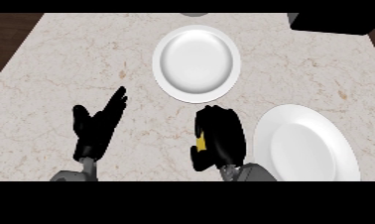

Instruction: Pick the lemon from the plate and place it in the plate

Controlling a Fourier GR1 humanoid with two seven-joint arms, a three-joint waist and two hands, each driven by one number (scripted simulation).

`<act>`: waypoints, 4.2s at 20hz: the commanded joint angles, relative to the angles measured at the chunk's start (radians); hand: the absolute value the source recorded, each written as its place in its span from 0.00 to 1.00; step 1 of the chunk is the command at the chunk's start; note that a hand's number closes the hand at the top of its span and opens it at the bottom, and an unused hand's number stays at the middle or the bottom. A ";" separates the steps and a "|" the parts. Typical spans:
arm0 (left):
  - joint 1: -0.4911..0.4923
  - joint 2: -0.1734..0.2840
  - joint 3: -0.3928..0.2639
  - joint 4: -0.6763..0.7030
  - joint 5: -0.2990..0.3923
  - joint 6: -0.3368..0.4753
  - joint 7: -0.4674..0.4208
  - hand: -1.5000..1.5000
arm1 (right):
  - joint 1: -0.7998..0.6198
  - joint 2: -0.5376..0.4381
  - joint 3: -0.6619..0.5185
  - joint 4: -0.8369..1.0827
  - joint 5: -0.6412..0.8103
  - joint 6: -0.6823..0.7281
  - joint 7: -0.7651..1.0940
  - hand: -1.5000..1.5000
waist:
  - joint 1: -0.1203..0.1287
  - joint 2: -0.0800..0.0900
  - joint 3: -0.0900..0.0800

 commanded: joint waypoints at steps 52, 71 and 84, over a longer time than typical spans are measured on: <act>-0.011 -0.052 -0.031 0.022 -0.034 0.013 -0.011 0.50 | -0.653 0.033 -0.384 0.958 -0.165 -0.946 0.156 0.00 | 0.021 0.040 0.005; 0.029 -0.040 0.015 -0.024 -0.012 0.026 0.036 0.50 | -0.400 0.033 -0.407 0.589 -0.824 -1.085 -0.600 0.00 | -0.072 0.007 0.004; 0.099 -0.020 0.050 -0.041 -0.016 0.006 0.017 0.50 | 0.004 0.029 -0.176 0.290 -0.743 -0.974 -0.629 0.00 | -0.100 -0.004 0.001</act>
